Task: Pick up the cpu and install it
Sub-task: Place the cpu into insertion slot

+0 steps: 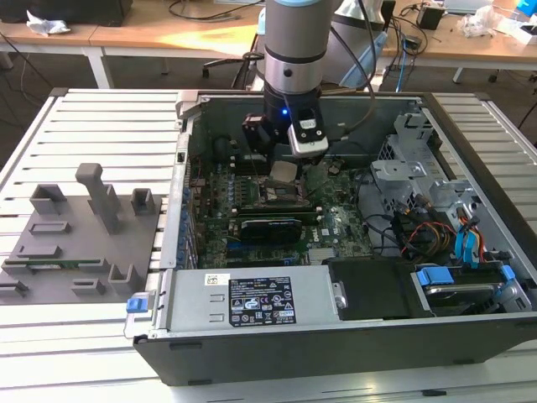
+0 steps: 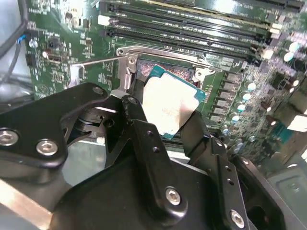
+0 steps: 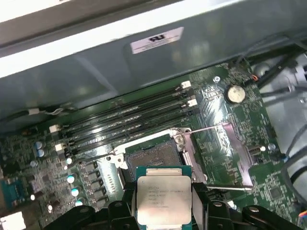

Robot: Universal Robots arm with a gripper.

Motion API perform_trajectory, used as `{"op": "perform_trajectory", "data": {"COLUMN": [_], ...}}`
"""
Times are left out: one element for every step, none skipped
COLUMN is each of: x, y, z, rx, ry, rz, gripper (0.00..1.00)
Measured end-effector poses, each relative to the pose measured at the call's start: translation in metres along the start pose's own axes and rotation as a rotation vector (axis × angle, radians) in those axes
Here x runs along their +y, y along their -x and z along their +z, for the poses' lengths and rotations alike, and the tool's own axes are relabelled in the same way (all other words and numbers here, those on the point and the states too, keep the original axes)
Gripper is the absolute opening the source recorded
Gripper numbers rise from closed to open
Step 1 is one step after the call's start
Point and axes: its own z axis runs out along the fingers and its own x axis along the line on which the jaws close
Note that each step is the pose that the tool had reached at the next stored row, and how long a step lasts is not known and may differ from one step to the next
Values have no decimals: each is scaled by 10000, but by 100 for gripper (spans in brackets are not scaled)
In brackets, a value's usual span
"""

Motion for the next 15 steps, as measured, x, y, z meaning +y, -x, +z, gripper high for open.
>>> {"op": "perform_trajectory", "data": {"x": [0,0,0,0,0,0,0,0,0,0,0,0,0,0,0], "y": [0,0,0,0,0,0,0,0,0,0,0,0,0,0,0], "z": [0,0,0,0,0,0,0,0,0,0,0,0,0,0,0], "rx": [-8,-16,-29,-37,-45,-53,-61,-69,-77,-86,-94,-103,-113,-129,-140], "ry": [-4,-8,-12,-16,-19,-23,-26,-30,-34,-37,-41,-45,-49,-55,-61], "rz": [161,338,592,758,906,1076,1238,1414,1566,1747,1919,2085,2300,2623,2849], "gripper": [55,55,55,55,55,55,55,55,55,55,55,55,55,55,55]}}
